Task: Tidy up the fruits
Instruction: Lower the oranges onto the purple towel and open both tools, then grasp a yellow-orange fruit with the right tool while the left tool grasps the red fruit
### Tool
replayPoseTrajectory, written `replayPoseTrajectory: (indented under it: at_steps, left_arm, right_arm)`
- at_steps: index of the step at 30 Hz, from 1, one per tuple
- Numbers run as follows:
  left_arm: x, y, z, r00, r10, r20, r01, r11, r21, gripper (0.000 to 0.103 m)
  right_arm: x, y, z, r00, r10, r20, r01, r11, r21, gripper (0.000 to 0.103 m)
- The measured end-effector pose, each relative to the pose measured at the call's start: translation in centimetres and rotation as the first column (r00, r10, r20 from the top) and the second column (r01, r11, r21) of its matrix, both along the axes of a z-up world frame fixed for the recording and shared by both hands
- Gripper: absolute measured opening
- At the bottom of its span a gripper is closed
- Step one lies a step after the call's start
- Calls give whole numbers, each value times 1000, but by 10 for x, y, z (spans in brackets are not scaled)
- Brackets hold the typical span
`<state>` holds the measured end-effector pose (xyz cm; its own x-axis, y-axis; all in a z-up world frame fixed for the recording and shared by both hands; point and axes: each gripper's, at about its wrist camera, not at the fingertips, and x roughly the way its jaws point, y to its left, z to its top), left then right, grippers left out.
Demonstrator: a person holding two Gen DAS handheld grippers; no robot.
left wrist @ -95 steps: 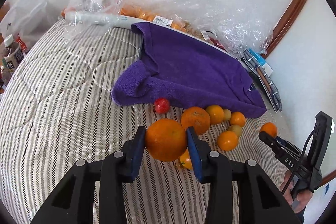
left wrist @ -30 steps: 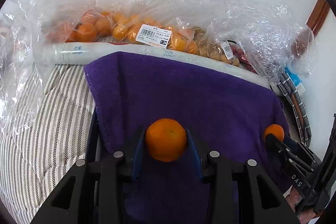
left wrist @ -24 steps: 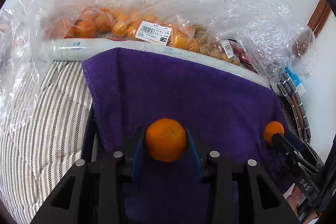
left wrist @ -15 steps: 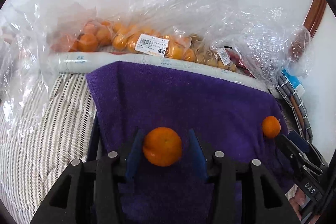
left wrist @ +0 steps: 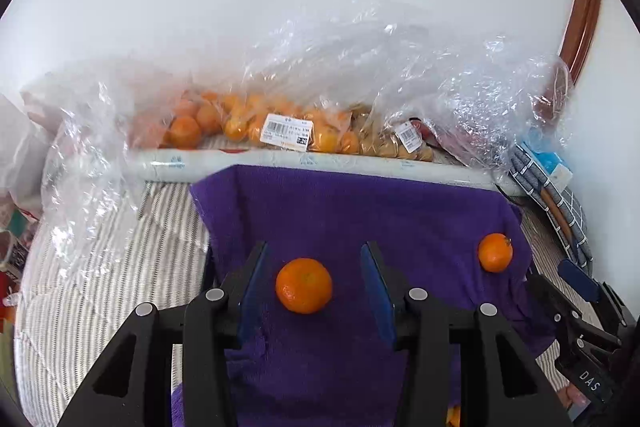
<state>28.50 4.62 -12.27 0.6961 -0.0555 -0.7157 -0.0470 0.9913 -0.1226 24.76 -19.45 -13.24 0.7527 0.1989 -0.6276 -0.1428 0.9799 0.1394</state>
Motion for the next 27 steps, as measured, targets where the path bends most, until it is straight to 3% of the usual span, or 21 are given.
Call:
replayPoseTrajectory:
  at_steps: [4, 14, 24, 27]
  left_arm:
    - [-21, 1, 1, 1000, 3, 6, -4, 1000, 5, 44]
    - [-86, 30, -15, 999, 29, -29, -29, 999, -14, 44]
    - [-125, 60, -42, 993, 58, -98, -62, 997, -45, 44]
    - [-131, 69, -51, 992, 54, -116, -64, 995, -79, 44]
  right_arm:
    - [-22, -4, 5, 1000, -1, -14, 1, 1000, -27, 77]
    - [-74, -11, -2, 994, 19, -103, -16, 999, 36, 77]
    - [-103, 23, -31, 985, 105, -135, -106, 994, 0, 56]
    - [-97, 29, -39, 979, 124, -164, -119, 992, 38, 53]
